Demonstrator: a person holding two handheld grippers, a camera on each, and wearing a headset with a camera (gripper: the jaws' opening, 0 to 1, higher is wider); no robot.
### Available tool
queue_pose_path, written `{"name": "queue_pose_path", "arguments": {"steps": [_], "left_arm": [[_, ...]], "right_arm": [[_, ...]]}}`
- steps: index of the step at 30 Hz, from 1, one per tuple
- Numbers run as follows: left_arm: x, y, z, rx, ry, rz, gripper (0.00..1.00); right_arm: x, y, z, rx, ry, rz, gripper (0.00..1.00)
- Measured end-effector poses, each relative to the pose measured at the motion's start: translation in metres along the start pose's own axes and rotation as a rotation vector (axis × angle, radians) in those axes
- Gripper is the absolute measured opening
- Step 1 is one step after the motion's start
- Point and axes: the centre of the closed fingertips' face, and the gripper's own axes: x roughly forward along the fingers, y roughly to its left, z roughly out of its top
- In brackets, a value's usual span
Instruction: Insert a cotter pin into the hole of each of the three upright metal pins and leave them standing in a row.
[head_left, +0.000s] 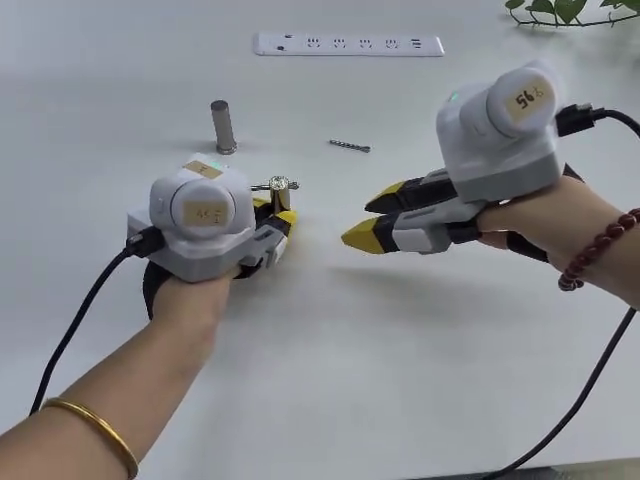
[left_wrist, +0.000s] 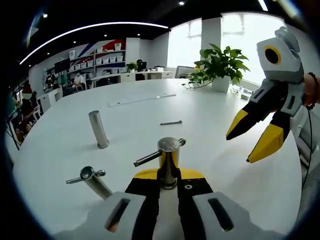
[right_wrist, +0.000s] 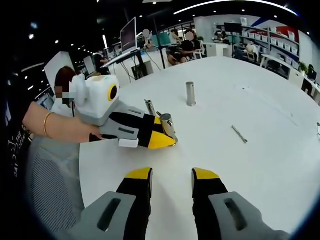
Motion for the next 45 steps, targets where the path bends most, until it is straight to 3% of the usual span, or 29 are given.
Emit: {"name": "queue_pose_path", "arguments": {"steps": [8,24,31,38,45], "left_arm": [[0.001,-0.001,0.0,0.035,0.001,-0.001,0.11],[0.001,0.0,0.001,-0.001,0.0,-0.009,0.12],[0.0,0.0,-0.001,0.006,0.006,-0.013,0.18],[-0.002,-0.003,-0.007,0.005,0.026,-0.02,0.23],[-0.008,-0.006,-0.008,-0.019,0.021,-0.025,0.27]], "right_arm": [[0.001,-0.002,0.0,0.007,-0.001,-0.003,0.27],[0.003,-0.001,-0.001,0.012,0.002,0.003,0.28],[0.003,-0.002,0.0,0.028,-0.011,-0.002,0.29],[-0.002,-0.003,0.007,0.045,-0.055,-0.013,0.32],[-0.006,-0.006,0.015,0.073,-0.106,-0.024,0.34]]}}
